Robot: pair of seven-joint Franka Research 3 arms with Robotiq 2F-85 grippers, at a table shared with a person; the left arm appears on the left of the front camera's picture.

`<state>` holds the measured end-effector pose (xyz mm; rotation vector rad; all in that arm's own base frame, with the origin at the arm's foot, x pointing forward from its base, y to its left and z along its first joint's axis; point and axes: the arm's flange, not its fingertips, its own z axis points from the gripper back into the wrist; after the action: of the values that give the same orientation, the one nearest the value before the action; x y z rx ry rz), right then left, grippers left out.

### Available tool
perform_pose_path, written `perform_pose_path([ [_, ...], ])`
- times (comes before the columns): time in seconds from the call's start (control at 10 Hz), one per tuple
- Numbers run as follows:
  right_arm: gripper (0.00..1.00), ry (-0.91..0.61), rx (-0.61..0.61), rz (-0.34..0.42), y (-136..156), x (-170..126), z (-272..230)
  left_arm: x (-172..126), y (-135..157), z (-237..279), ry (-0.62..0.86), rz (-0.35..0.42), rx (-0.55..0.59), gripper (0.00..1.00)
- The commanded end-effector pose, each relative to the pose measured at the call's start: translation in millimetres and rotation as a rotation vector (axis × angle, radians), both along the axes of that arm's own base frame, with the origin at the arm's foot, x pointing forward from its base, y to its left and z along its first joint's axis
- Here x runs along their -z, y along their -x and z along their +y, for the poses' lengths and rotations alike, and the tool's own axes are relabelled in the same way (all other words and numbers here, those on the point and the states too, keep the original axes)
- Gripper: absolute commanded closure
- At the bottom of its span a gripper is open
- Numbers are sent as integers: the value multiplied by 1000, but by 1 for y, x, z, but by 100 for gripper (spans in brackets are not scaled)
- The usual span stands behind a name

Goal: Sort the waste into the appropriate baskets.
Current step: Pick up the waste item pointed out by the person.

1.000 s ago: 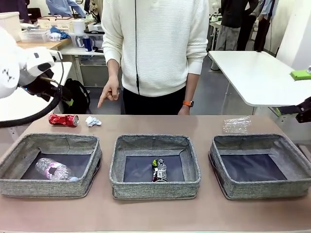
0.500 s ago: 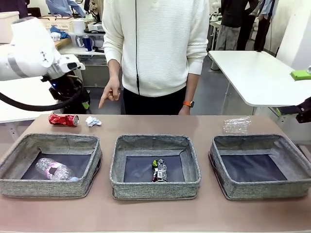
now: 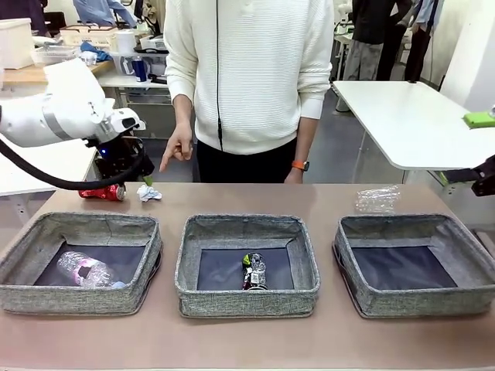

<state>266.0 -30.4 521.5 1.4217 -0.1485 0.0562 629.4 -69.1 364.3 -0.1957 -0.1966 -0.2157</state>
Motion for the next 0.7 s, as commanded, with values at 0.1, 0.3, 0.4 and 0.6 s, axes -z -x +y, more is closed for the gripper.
perform_pose_path([
  [0.1,0,5,-5,6,0,-4,0,13,-21,-3,29,-41,31,0],
  [0.3,0,5,-5,6,0,-4,0,26,-32,-7,-7,-47,6,0],
  [0.4,0,5,-5,6,0,-4,0,33,-35,-8,-6,-31,7,0],
  [0.6,0,5,-5,6,0,-4,0,41,-36,-10,-19,5,15,0],
])
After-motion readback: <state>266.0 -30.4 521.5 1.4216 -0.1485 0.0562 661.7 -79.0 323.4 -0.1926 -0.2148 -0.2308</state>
